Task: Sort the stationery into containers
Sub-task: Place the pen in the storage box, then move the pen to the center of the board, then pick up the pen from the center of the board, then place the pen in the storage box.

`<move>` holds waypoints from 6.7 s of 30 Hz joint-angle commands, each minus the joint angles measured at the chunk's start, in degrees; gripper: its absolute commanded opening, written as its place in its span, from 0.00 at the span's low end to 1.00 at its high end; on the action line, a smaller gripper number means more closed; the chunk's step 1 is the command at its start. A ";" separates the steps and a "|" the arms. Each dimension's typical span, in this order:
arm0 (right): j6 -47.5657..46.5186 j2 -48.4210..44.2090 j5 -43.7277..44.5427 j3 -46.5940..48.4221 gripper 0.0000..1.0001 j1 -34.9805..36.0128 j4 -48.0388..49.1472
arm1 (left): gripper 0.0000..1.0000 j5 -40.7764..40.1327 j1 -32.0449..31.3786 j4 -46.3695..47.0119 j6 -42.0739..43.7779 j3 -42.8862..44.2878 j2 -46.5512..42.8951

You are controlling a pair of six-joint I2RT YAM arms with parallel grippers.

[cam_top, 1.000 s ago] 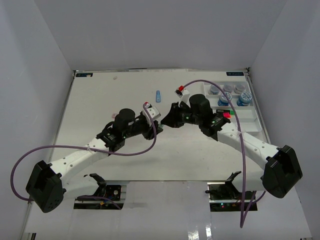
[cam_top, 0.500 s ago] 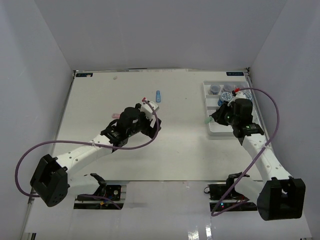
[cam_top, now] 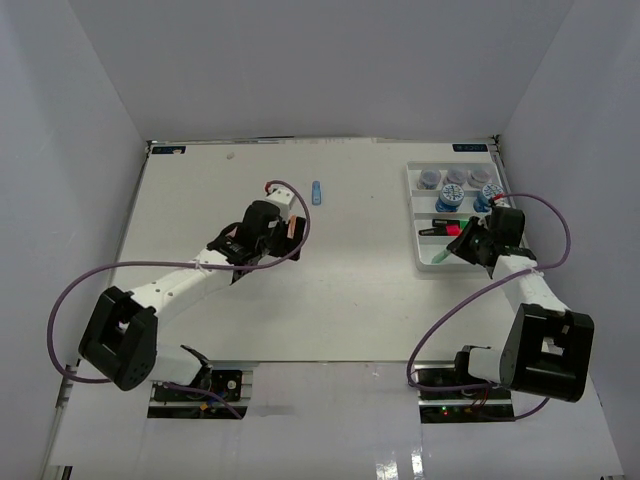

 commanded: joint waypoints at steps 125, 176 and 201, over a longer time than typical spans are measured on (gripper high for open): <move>8.37 -17.66 -22.70 -3.52 0.92 23.96 15.49 | 0.29 23.00 6.32 -3.36 10.18 0.58 5.40; 13.47 13.99 -16.19 19.77 0.18 48.86 15.94 | 0.39 25.21 -2.83 3.67 15.20 -9.26 -17.82; -0.41 -5.17 -7.31 2.81 0.17 -0.71 -3.31 | 0.98 0.78 -2.74 0.68 3.77 -6.54 -10.87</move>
